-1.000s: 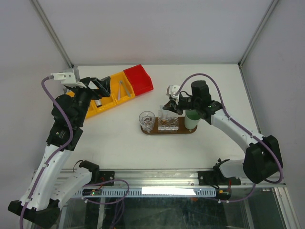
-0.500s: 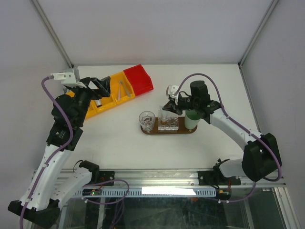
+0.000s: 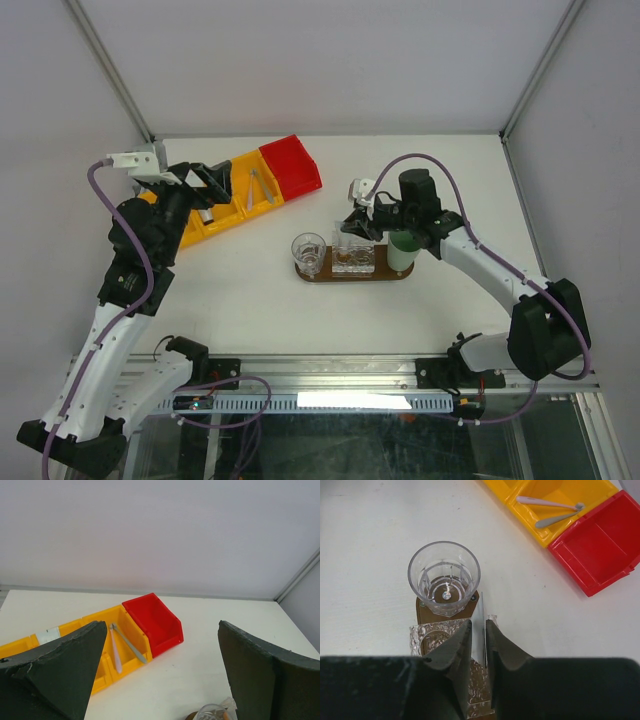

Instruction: Prepare toiletry sets of a toothbrush and toothpaste on the tray

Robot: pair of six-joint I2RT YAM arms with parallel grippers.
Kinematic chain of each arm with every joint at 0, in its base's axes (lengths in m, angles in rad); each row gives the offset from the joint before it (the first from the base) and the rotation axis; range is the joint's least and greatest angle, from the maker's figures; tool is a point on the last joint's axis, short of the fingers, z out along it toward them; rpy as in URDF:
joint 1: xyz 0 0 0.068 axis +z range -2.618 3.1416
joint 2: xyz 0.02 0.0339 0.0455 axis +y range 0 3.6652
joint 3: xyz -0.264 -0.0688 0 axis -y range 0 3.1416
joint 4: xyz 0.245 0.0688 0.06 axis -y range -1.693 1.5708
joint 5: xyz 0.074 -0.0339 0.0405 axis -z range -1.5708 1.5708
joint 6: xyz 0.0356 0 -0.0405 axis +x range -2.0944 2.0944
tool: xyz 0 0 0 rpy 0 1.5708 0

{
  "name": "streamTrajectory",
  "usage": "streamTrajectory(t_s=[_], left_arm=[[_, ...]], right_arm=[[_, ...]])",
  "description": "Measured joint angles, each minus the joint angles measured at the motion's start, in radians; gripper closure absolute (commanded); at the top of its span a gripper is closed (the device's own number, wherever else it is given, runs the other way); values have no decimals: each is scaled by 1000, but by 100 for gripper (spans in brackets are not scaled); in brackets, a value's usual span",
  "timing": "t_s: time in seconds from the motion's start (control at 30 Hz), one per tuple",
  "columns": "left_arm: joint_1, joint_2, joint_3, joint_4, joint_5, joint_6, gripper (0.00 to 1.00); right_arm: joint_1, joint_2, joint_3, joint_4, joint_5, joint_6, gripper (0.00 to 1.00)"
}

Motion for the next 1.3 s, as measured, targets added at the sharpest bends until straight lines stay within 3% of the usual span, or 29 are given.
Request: streamTrajectory(t_s=[0.4,0.9,0.93,0.97,1.0,1.3], left_arm=[[6,-1,-1,0,6,0,1],[19,-1,-1,0,9,-1,1],[19,-1,-1,0,10,-1,1],[19,-1,-1,0,10,-1,1],[19,-1,-1,0,10,-1,1],[19,8,-4,1,7,-2,1]], right_arm=[[0,0,0,1,5,12,56],[0,-18,0,31,34,61,22],[0,-24,0,31,39,69,17],[0,-31,0,30,42,76,4],[0,-40,2,26,51,88,1],[0,-228,58,-11,226,327,0]])
